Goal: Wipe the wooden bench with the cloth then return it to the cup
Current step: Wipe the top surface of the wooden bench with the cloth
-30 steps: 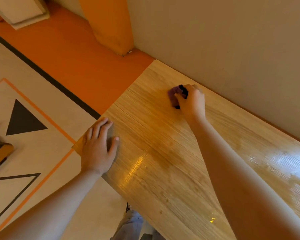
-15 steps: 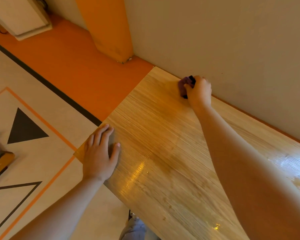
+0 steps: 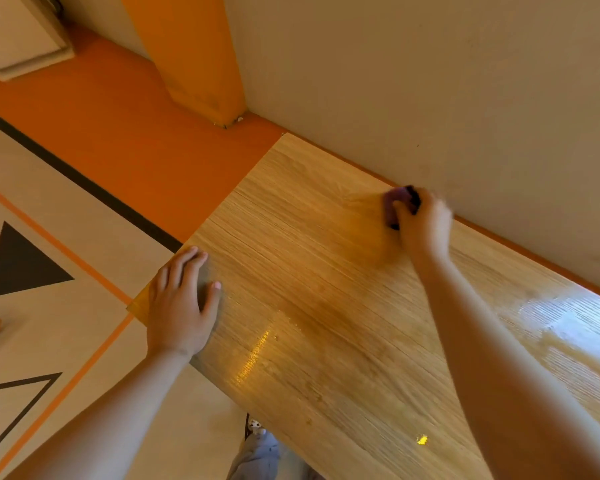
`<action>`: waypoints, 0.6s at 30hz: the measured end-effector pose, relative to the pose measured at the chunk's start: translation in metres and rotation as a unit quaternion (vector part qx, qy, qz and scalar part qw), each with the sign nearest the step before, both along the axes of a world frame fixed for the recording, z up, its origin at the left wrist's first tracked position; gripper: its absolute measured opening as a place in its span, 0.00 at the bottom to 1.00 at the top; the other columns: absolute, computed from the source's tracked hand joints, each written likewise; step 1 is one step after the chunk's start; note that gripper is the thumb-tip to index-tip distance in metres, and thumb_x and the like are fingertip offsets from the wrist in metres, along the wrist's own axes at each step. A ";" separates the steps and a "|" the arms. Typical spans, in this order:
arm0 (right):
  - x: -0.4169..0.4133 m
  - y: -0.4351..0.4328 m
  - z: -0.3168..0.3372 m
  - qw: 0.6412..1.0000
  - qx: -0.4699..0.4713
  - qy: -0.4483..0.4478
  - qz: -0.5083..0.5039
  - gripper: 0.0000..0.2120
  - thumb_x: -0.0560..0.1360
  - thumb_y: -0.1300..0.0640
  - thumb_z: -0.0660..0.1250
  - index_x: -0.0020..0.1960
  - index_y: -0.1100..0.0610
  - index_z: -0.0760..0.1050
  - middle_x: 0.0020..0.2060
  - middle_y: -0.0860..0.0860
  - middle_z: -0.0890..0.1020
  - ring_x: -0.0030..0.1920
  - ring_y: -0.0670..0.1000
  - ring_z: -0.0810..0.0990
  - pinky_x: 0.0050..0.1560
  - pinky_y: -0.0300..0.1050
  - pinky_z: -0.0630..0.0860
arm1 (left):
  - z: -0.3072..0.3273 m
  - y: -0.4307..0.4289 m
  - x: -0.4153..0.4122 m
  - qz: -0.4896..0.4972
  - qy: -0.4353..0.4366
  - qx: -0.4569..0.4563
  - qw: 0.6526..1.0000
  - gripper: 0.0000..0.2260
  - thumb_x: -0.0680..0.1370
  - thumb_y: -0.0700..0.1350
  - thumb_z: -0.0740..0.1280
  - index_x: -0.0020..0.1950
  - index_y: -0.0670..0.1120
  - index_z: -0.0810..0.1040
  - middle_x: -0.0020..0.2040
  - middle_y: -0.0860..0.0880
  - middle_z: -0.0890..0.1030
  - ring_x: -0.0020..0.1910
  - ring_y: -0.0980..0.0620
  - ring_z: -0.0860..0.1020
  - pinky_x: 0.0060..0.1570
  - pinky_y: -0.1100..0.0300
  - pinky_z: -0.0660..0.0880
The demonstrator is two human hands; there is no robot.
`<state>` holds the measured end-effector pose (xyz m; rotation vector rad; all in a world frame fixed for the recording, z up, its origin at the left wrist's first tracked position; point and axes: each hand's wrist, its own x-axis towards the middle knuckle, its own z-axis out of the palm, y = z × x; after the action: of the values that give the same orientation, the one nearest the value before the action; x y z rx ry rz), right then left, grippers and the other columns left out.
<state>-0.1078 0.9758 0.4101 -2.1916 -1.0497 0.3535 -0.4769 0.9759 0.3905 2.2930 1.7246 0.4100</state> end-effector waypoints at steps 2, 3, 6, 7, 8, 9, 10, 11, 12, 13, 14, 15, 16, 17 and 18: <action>-0.040 0.008 0.000 0.997 0.008 0.010 0.081 0.09 0.77 0.56 0.63 0.55 0.54 0.77 0.53 0.51 0.77 0.50 0.51 0.76 0.51 0.47 0.78 | 0.000 0.000 0.000 -0.001 0.003 -0.001 1.000 0.25 0.78 0.56 0.55 0.70 0.46 0.70 0.72 0.49 0.68 0.70 0.46 0.65 0.66 0.46 0.64; -0.056 0.010 0.000 0.993 0.005 0.012 0.114 0.09 0.78 0.57 0.63 0.56 0.55 0.77 0.53 0.52 0.76 0.51 0.51 0.75 0.51 0.46 0.76 | 0.000 0.000 0.000 -0.001 0.005 -0.002 1.000 0.25 0.78 0.56 0.55 0.70 0.46 0.70 0.72 0.49 0.68 0.70 0.46 0.65 0.66 0.46 0.64; -0.067 0.006 0.004 0.989 -0.004 -0.001 0.145 0.11 0.77 0.58 0.64 0.59 0.57 0.75 0.54 0.53 0.75 0.53 0.51 0.73 0.52 0.44 0.73 | 0.000 0.000 0.000 -0.004 0.009 -0.001 1.000 0.25 0.78 0.56 0.55 0.71 0.46 0.70 0.72 0.49 0.68 0.70 0.46 0.65 0.67 0.46 0.64; -0.054 0.002 0.005 0.991 -0.003 -0.004 0.137 0.11 0.78 0.57 0.64 0.59 0.56 0.75 0.52 0.51 0.75 0.51 0.49 0.73 0.49 0.40 0.72 | 0.000 0.000 0.000 -0.004 0.008 -0.002 1.000 0.25 0.78 0.56 0.55 0.71 0.46 0.70 0.72 0.49 0.68 0.70 0.45 0.65 0.67 0.46 0.64; -0.036 -0.003 0.005 0.993 -0.004 -0.005 0.119 0.10 0.78 0.57 0.64 0.58 0.55 0.76 0.51 0.50 0.74 0.50 0.48 0.73 0.47 0.37 0.71 | 0.000 0.000 0.001 -0.004 0.006 -0.002 1.000 0.25 0.78 0.56 0.55 0.71 0.46 0.70 0.72 0.49 0.68 0.70 0.45 0.65 0.67 0.46 0.64; -0.016 -0.009 0.006 0.996 -0.002 -0.012 0.093 0.09 0.77 0.57 0.64 0.57 0.53 0.76 0.51 0.49 0.75 0.50 0.49 0.74 0.47 0.37 0.72 | 0.000 0.000 0.001 -0.003 0.004 -0.003 1.000 0.24 0.78 0.56 0.55 0.71 0.46 0.70 0.72 0.49 0.68 0.70 0.45 0.65 0.66 0.46 0.64; 0.006 -0.015 0.005 0.998 -0.005 -0.016 0.059 0.09 0.77 0.57 0.64 0.57 0.54 0.76 0.52 0.50 0.76 0.52 0.51 0.75 0.50 0.41 0.75 | 0.000 0.000 0.001 -0.003 0.002 -0.004 1.000 0.24 0.78 0.56 0.55 0.71 0.46 0.70 0.72 0.49 0.68 0.70 0.46 0.65 0.66 0.46 0.65; 0.024 -0.021 0.006 0.999 -0.008 -0.018 0.027 0.10 0.77 0.57 0.64 0.58 0.55 0.76 0.53 0.52 0.77 0.53 0.53 0.76 0.53 0.47 0.76 | 0.000 0.000 0.001 -0.003 0.000 -0.004 1.000 0.24 0.78 0.56 0.55 0.70 0.47 0.70 0.72 0.49 0.68 0.70 0.46 0.65 0.66 0.46 0.65; 0.037 -0.026 0.007 1.000 -0.014 -0.016 -0.002 0.11 0.77 0.57 0.64 0.59 0.56 0.76 0.53 0.53 0.78 0.54 0.55 0.77 0.54 0.50 0.76 | 0.000 0.000 0.000 -0.002 -0.002 -0.004 1.000 0.24 0.78 0.56 0.55 0.70 0.47 0.70 0.72 0.49 0.68 0.70 0.46 0.65 0.66 0.46 0.65; 0.043 -0.028 0.007 0.999 -0.022 -0.019 -0.021 0.12 0.77 0.56 0.64 0.59 0.57 0.76 0.54 0.54 0.78 0.54 0.55 0.76 0.55 0.50 0.76 | 0.000 0.000 0.000 -0.002 -0.004 -0.002 1.000 0.24 0.78 0.56 0.56 0.70 0.47 0.70 0.72 0.50 0.68 0.69 0.46 0.65 0.66 0.46 0.65; 0.042 -0.030 0.006 0.999 -0.025 -0.023 -0.026 0.12 0.77 0.57 0.64 0.59 0.58 0.76 0.54 0.54 0.77 0.54 0.55 0.76 0.55 0.50 0.76 | 0.000 0.000 0.000 -0.002 -0.006 -0.002 1.000 0.24 0.78 0.56 0.56 0.70 0.47 0.70 0.72 0.49 0.68 0.69 0.46 0.65 0.66 0.46 0.65; 0.033 -0.028 0.006 0.999 -0.024 -0.028 -0.018 0.12 0.77 0.57 0.63 0.58 0.58 0.76 0.54 0.54 0.77 0.54 0.55 0.76 0.55 0.50 0.76 | 0.000 0.001 0.000 -0.002 -0.007 -0.002 1.000 0.24 0.78 0.56 0.56 0.70 0.47 0.70 0.72 0.49 0.68 0.69 0.46 0.65 0.66 0.45 0.65; 0.019 -0.027 0.006 0.999 -0.019 -0.032 0.001 0.10 0.77 0.57 0.63 0.57 0.57 0.76 0.54 0.54 0.76 0.54 0.55 0.75 0.54 0.49 0.75 | 0.000 0.001 0.000 -0.001 -0.009 -0.003 1.000 0.24 0.77 0.56 0.56 0.70 0.47 0.70 0.72 0.49 0.68 0.69 0.46 0.65 0.66 0.45 0.65; -0.001 -0.026 0.008 0.999 -0.012 -0.030 0.029 0.09 0.77 0.58 0.63 0.57 0.56 0.76 0.53 0.53 0.76 0.54 0.53 0.75 0.53 0.46 0.74 | 0.000 0.001 -0.001 -0.001 -0.009 -0.003 1.000 0.24 0.77 0.56 0.55 0.70 0.47 0.70 0.72 0.49 0.68 0.69 0.46 0.65 0.66 0.45 0.65; -0.022 -0.026 0.008 0.998 -0.004 -0.023 0.063 0.09 0.77 0.58 0.63 0.57 0.55 0.77 0.53 0.52 0.76 0.53 0.52 0.75 0.52 0.43 0.73 | -0.001 0.001 -0.001 -0.002 -0.008 -0.003 1.000 0.24 0.77 0.57 0.55 0.70 0.47 0.70 0.72 0.49 0.68 0.69 0.46 0.65 0.66 0.45 0.65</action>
<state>-0.1295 0.9500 0.4181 -2.1543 -1.2174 0.3649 -0.4778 0.9767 0.3900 2.2813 1.7121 0.4218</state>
